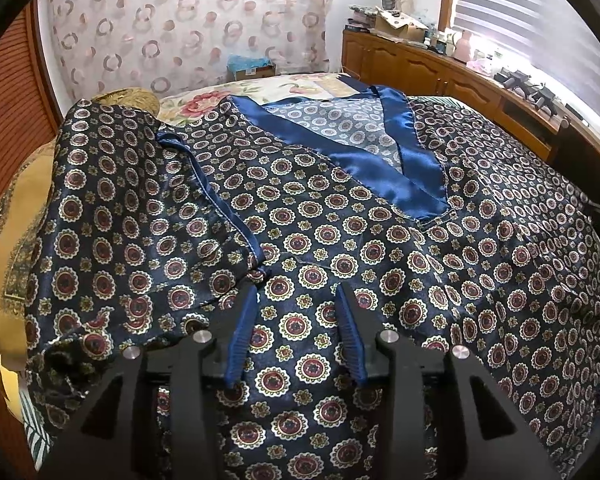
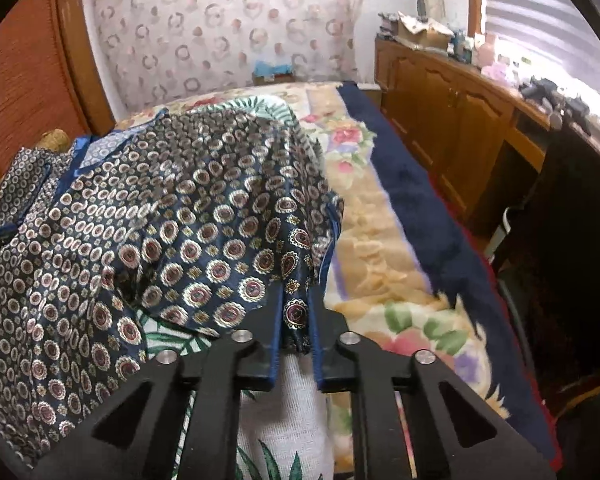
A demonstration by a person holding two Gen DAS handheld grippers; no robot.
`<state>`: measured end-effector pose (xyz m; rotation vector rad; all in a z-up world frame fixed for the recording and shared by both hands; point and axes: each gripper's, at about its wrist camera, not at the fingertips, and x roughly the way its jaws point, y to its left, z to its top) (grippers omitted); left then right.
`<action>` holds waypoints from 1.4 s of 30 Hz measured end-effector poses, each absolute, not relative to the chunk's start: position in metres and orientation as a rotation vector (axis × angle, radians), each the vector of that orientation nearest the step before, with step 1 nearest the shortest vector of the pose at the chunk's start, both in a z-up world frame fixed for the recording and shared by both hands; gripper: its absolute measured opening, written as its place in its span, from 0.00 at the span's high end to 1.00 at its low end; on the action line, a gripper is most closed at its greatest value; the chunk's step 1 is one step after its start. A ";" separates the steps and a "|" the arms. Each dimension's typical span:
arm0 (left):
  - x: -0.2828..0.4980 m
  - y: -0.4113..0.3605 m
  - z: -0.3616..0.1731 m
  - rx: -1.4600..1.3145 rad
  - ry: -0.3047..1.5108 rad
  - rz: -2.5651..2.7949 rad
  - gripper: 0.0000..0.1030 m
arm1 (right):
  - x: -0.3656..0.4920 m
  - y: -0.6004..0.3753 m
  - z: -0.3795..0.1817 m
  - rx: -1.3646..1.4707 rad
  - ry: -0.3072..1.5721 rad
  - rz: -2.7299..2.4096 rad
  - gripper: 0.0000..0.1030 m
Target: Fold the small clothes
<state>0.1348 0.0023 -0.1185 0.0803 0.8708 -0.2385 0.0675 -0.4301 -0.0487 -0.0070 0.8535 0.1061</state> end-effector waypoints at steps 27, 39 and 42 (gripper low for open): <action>0.137 -0.006 -0.119 0.081 0.877 -0.245 0.49 | 0.098 -0.275 -0.032 -0.119 0.776 0.458 0.85; 0.140 -0.007 -0.119 0.068 0.878 -0.240 0.49 | 0.115 -0.338 -0.015 -0.056 0.752 0.331 0.53; 0.134 -0.007 -0.116 0.065 0.861 -0.256 0.49 | 0.138 -0.351 -0.029 -0.044 0.812 0.279 0.54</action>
